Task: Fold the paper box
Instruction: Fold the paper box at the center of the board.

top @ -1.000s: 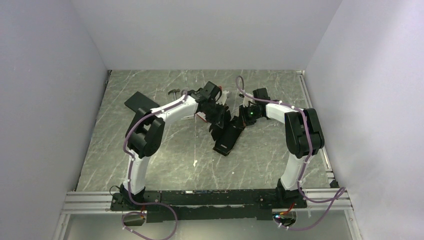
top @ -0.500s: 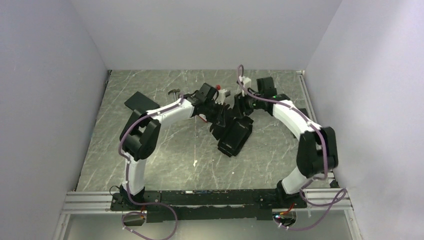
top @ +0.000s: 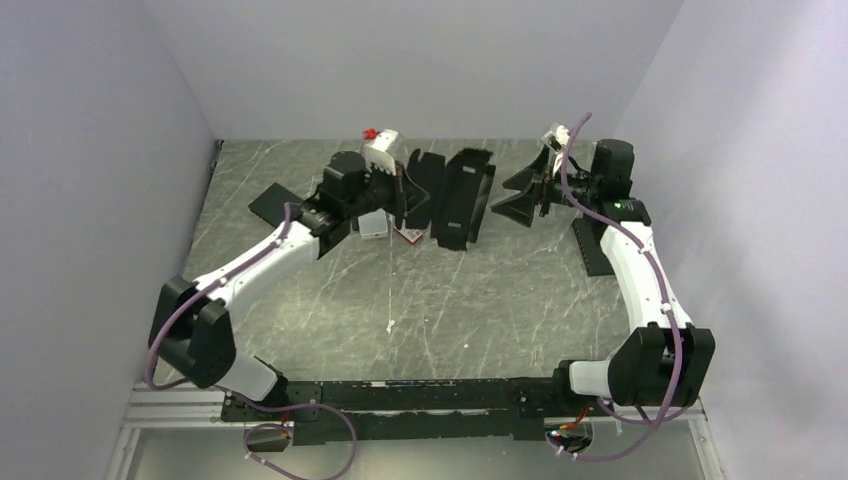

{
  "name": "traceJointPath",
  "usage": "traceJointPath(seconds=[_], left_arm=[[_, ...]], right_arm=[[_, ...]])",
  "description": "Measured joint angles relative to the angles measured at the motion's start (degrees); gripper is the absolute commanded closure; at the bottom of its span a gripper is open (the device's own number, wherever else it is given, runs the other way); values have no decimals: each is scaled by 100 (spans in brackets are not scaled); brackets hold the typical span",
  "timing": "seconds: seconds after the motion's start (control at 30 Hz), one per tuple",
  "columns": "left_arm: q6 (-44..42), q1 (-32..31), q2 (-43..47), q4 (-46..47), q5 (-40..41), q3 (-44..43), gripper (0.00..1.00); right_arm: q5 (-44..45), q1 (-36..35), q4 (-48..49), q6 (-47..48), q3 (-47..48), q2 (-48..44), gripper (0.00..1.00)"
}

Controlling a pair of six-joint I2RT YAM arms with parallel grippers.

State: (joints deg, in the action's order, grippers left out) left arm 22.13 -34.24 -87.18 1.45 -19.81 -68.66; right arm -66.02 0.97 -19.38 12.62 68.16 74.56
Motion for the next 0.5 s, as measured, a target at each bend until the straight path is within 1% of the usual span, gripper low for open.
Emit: traceJointPath(seconds=[0.1,0.13,0.23,0.33,0.43,0.5], left_arm=[[186,186,452,625,-26,291,100],[271,256,577,848,-31,396,100],[494,420,817,1360,-70,726,100],[752,503,920,1794,-223,981,100],[1038,518,883,2221,-505,1051,100],[1193,518,850,2498,-688,1051,100]], right_arm=[[-463,98,671,-693,-428,-35,8],[-577,146,844,-951,-566,-37,1],[-697,382,1143,-1475,-671,-33,0],[-772,608,1965,-2164,-828,-35,0],[-846,542,2688,-2824,-1021,68,0],[-866,470,2837,-2983,-953,258,0]])
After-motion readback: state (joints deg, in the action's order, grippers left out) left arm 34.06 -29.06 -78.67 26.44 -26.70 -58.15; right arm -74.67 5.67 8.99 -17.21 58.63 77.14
